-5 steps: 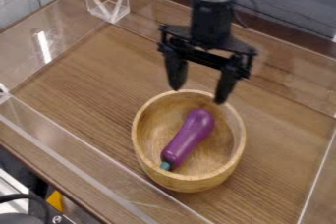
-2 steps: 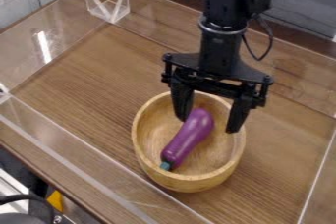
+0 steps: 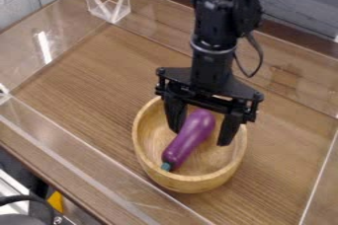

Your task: Remove the purple eggplant from inside the brown bowl and put it on the table

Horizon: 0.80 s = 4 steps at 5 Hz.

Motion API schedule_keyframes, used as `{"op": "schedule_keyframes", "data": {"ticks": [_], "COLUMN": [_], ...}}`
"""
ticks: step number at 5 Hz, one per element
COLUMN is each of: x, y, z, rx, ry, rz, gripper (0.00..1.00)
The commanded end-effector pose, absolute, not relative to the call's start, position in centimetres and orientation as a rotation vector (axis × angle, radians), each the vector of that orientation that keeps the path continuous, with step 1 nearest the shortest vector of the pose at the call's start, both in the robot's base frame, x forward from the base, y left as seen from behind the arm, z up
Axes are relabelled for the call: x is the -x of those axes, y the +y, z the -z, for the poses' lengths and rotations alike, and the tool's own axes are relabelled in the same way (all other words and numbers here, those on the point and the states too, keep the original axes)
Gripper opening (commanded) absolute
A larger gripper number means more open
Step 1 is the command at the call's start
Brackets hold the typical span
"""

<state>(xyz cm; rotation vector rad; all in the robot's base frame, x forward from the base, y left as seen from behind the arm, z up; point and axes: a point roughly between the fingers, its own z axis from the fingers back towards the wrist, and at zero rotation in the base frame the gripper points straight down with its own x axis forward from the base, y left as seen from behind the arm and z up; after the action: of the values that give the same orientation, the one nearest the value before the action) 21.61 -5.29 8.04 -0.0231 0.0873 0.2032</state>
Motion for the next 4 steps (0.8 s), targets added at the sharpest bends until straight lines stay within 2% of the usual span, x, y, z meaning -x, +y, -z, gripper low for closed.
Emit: {"op": "schedule_keyframes", "data": {"ticks": [1, 2, 4], "x": [-21.9, -21.7, -20.9], "y": [-5.2, -5.5, -5.8], "z": [-8.9, -8.6, -6.9], "rx": [0.030, 0.026, 0.018], "ry": [0.026, 0.020, -0.010], "rz": [-0.219, -0.235, -0.123], "gripper": [1.00, 1.00, 1.00]}}
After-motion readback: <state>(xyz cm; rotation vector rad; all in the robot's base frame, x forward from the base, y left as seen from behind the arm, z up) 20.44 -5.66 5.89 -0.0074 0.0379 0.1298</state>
